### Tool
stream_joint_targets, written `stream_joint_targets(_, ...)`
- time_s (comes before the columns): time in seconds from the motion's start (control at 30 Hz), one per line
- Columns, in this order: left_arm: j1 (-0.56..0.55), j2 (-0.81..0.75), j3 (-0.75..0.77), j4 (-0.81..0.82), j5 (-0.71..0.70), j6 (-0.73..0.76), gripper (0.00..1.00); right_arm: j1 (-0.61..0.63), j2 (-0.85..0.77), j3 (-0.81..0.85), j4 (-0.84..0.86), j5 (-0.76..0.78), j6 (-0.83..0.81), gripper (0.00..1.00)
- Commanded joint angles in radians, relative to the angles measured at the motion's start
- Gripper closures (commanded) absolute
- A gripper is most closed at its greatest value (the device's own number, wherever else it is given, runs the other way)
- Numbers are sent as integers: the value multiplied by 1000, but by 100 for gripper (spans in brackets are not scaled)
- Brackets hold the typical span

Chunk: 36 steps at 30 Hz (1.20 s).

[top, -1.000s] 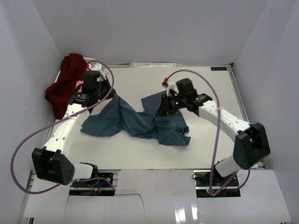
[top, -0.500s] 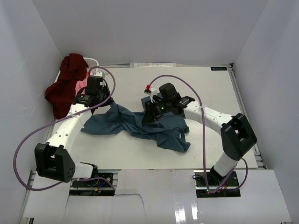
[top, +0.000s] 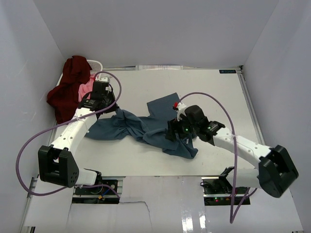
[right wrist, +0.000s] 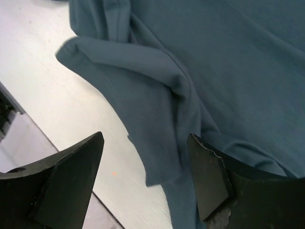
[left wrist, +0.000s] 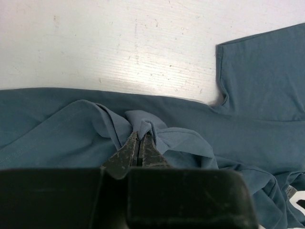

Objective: Fold and stack the t-shirts
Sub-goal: Flatten out the tshirt

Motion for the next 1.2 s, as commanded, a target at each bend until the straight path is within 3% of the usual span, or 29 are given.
stream_joint_targets(0.0, 0, 3, -5, 27, 7, 4, 100, 1, -117, -102, 92, 109, -32, 23)
stream_joint_targets(0.13, 0, 11, -1, 27, 14, 11, 100, 0, -287, -243, 158, 151, -32, 25)
stream_joint_targets(0.23, 1, 18, 5, 22, 14, 15, 100, 0, -306, -270, 102, 198, 23, 28)
stream_joint_targets(0.3, 2, 23, 10, 21, 17, 17, 100, 0, -284, -242, 53, 191, 75, 34)
stream_joint_targets(0.37, 1, 28, 15, 21, 21, 15, 100, 0, -252, -230, 19, 159, 118, 45)
stream_joint_targets(0.47, 2, 28, 18, 18, 25, 14, 100, 0, -247, -248, 57, 116, 209, 52)
stream_joint_targets(0.73, 2, 28, 18, 15, 24, 18, 100, 3, -338, -255, 17, 89, 316, 45)
stream_joint_targets(0.9, 2, 35, 22, 16, 25, 21, 100, 21, -339, -224, -105, 129, 174, 41)
stream_joint_targets(1.17, 4, 45, 64, -4, 2, 46, 100, 181, -437, -172, -119, 411, -55, 36)
